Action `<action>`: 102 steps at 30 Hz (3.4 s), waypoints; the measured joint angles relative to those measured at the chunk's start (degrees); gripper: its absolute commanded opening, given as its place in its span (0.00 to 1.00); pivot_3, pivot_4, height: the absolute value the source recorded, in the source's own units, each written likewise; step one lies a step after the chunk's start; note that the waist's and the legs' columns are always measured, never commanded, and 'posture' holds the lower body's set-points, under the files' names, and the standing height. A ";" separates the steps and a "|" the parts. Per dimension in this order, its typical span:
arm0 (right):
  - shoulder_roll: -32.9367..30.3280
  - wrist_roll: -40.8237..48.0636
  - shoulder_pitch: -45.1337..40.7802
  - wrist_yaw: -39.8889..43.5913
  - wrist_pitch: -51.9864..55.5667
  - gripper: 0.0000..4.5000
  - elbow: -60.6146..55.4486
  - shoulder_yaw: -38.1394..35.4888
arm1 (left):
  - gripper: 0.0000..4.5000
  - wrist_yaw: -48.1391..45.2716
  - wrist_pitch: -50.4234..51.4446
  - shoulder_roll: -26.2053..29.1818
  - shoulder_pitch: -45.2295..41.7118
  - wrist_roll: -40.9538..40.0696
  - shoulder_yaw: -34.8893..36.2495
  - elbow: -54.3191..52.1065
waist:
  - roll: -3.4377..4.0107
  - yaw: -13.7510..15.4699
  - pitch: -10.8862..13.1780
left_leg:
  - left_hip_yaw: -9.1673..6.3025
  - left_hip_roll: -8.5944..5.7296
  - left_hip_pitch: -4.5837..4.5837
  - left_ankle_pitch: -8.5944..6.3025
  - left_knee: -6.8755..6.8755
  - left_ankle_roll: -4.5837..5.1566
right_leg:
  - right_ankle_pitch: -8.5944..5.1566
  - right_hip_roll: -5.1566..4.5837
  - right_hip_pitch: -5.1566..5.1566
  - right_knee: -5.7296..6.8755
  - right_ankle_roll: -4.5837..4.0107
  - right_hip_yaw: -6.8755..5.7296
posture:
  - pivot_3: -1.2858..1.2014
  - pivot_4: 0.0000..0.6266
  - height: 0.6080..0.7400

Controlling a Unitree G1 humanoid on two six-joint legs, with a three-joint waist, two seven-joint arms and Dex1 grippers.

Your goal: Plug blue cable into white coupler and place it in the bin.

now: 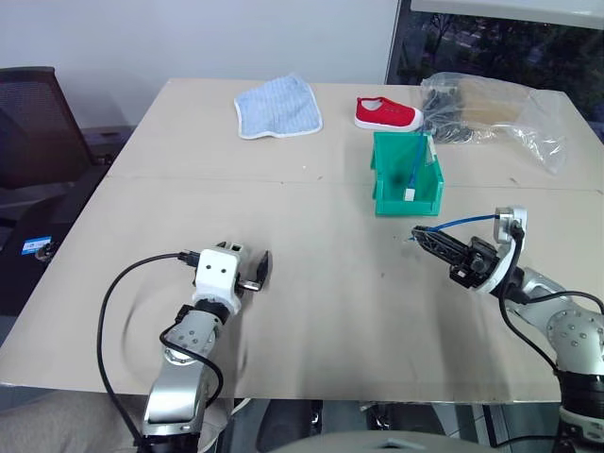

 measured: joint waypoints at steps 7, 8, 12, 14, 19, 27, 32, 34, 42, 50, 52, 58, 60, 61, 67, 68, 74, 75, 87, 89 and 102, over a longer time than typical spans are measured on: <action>0.47 -0.67 0.58 -1.38 -0.04 0.00 -0.11 0.00 | 1.00 -2.63 -2.85 1.74 -0.37 -1.95 0.42 2.65 | 0.07 -0.11 -0.04 | 0.00 0.00 0.08 0.00 0.00 -0.01 | 0.00 0.00 0.00 0.07 -0.01 0.01 | 0.52 0.24 1.00; 0.47 -0.70 0.58 -1.59 -0.05 0.00 -0.11 -0.03 | 1.00 -3.10 -3.19 2.19 -0.26 -2.05 0.43 2.81 | 0.08 -0.18 -0.05 | 0.01 0.00 0.09 0.00 -0.02 -0.01 | 0.00 0.00 0.00 0.08 -0.01 0.02 | 0.52 0.24 1.00; 0.47 -0.84 0.34 -2.07 -0.19 0.00 -0.10 -0.25 | 0.72 -4.33 -4.67 3.02 -0.97 -3.10 0.48 4.65 | 0.13 -0.16 -0.08 | 0.00 0.00 0.10 0.01 -0.05 -0.02 | 0.00 0.00 0.00 0.09 -0.02 0.01 | 0.52 0.24 1.00; 0.46 -0.92 0.07 -2.09 -0.36 0.00 -0.09 -0.26 | 0.52 -4.96 -5.28 3.37 -1.33 -3.81 0.48 5.42 | 0.15 -0.15 -0.09 | 0.00 0.01 0.11 0.01 -0.05 -0.03 | 0.00 0.00 0.00 0.13 -0.03 0.01 | 0.52 0.24 1.00; 0.48 -1.12 -0.05 -2.18 -0.55 0.00 -0.06 -0.28 | 0.13 -6.13 -6.75 3.81 -1.46 -4.79 0.53 6.54 | 0.18 -0.17 -0.10 | 0.00 0.01 0.12 0.02 -0.05 -0.04 | 0.03 -0.01 0.00 0.12 -0.08 0.01 | 0.52 0.24 1.00; 0.43 -1.97 -0.44 -2.18 -1.31 0.00 -0.06 -0.27 | 0.13 -8.20 -4.08 3.51 -3.71 -8.78 0.63 7.42 | 0.18 0.22 -0.10 | 0.01 0.00 0.07 0.03 -0.03 -0.05 | 0.03 -0.07 0.01 0.11 -0.08 -0.08 | 0.52 0.24 1.00; -2.03 -6.84 -3.87 -0.78 -2.90 0.00 -2.65 2.18 | 0.13 -26.79 -0.46 5.23 -12.98 -17.58 -6.62 9.74 | 0.17 0.03 -0.07 | 0.10 -0.02 -0.01 0.06 0.06 -0.06 | 0.05 -0.08 0.04 0.03 -0.11 -0.12 | 0.52 0.24 1.00; -3.42 -9.89 -4.80 0.58 -4.18 0.00 -3.86 4.57 | 0.13 -32.92 -0.52 6.21 -18.77 -17.27 -10.74 13.57 | 0.16 0.14 -0.06 | 0.10 -0.03 -0.01 0.06 0.07 -0.05 | 0.05 -0.03 0.04 0.02 -0.10 -0.12 | 0.52 0.24 1.00; -7.50 -26.89 -9.51 8.00 -13.45 0.00 -4.25 18.08 | 0.13 -57.90 -4.76 4.49 -41.30 -14.64 -22.99 35.72 | 0.04 -0.23 0.01 | 0.31 0.00 -0.08 0.03 0.13 0.03 | 0.05 0.81 -0.01 -0.15 0.32 -0.06 | 0.52 0.24 1.00; -7.78 -33.49 -12.41 10.74 -18.57 0.00 -2.93 20.34 | 0.13 -69.07 -14.55 0.96 -49.05 -9.20 -26.76 53.10 | -0.05 0.04 0.07 | 0.29 0.00 -0.10 0.00 0.22 0.08 | 0.01 0.83 0.00 -0.10 0.40 -0.03 | 0.52 0.24 1.00; -8.01 -35.12 -12.38 11.94 -19.50 0.00 -2.57 21.40 | 0.13 -69.85 -17.13 0.19 -50.15 -8.12 -26.78 55.94 | -0.07 0.05 0.09 | 0.29 0.00 -0.11 0.00 0.28 0.09 | 0.01 0.82 0.00 -0.06 0.40 -0.03 | 0.52 0.24 1.00; -8.80 -39.73 -12.19 14.46 -22.41 0.00 -1.02 24.42 | 0.13 -70.41 -20.66 -1.90 -52.06 -6.24 -26.53 59.88 | -0.10 0.03 0.10 | 0.25 0.00 -0.13 -0.03 0.57 0.14 | 0.01 0.80 0.00 0.17 0.40 -0.02 | 0.52 0.24 1.00; -8.81 -40.92 -12.06 15.15 -23.50 0.00 -0.19 24.79 | 0.13 -70.44 -21.38 -2.03 -52.24 -6.00 -26.47 60.38 | -0.10 0.03 0.10 | 0.23 0.01 -0.13 -0.03 0.61 0.14 | 0.01 0.80 0.00 0.23 0.40 -0.03 | 0.52 0.24 1.00; -8.82 -41.63 -12.05 15.47 -24.17 0.00 0.39 24.90 | 0.13 -70.46 -21.70 -2.11 -52.39 -5.78 -26.45 60.62 | -0.10 0.04 0.10 | 0.21 0.01 -0.13 -0.03 0.63 0.14 | 0.01 0.80 0.00 0.25 0.40 -0.04 | 0.52 0.24 1.00; -9.72 -44.39 -11.84 16.95 -27.49 0.00 1.23 25.82 | 0.13 -70.50 -22.17 -2.54 -52.80 -5.02 -26.39 61.12 | -0.10 0.11 0.10 | 0.19 0.00 -0.13 -0.03 0.68 0.14 | 0.01 0.79 0.02 0.30 0.40 -0.05 | 0.52 0.24 1.00; -9.81 -44.63 -11.82 17.11 -27.82 0.00 1.25 25.86 | 0.13 -70.51 -22.23 -2.60 -52.80 -4.97 -26.39 61.14 | -0.11 0.10 0.10 | 0.20 0.00 -0.13 -0.03 0.69 0.14 | 0.01 0.78 0.02 0.29 0.40 -0.04 | 0.52 0.24 1.00; -9.88 -46.36 -12.58 17.94 -29.28 0.00 1.85 26.76 | 0.13 -70.64 -22.68 -2.62 -52.80 -4.48 -26.28 61.13 | -0.10 0.07 0.10 | 0.18 0.00 -0.13 -0.03 0.70 0.14 | 0.01 0.78 0.03 0.31 0.40 -0.06 | 0.52 0.24 1.00; -9.88 -46.65 -12.82 18.03 -29.22 0.00 1.92 26.99 | 0.13 -70.64 -22.69 -2.62 -52.79 -4.45 -26.26 61.13 | -0.10 0.08 0.10 | 0.18 0.00 -0.12 -0.03 0.70 0.14 | 0.01 0.78 0.03 0.32 0.40 -0.06 | 0.52 0.24 1.00; -9.65 -48.97 -15.08 18.00 -22.83 0.00 2.85 30.17 | 0.13 -69.51 -21.47 -3.14 -51.77 -3.87 -25.89 60.79 | -0.28 0.05 -0.44 | 0.03 0.02 0.18 -0.04 0.71 0.14 | 0.00 0.75 0.33 0.33 0.37 -0.12 | 0.52 0.24 1.00; -8.89 -48.86 -14.55 17.68 -23.61 0.00 3.18 29.76 | 0.13 -69.39 -20.97 -3.08 -51.56 -3.87 -25.87 60.43 | -0.43 0.04 -0.55 | -0.02 0.02 0.17 -0.04 0.71 0.14 | 0.00 0.73 0.35 0.33 0.36 -0.10 | 0.52 0.24 1.00; -8.38 -45.62 -15.97 18.74 -17.36 0.00 2.99 29.37 | 0.13 -69.85 -18.94 -2.99 -49.91 -3.85 -24.87 57.50 | -0.37 -0.30 -0.47 | -0.02 -0.03 0.05 -0.04 0.70 0.15 | 0.01 0.58 0.25 0.31 0.36 -0.11 | 0.52 0.24 1.00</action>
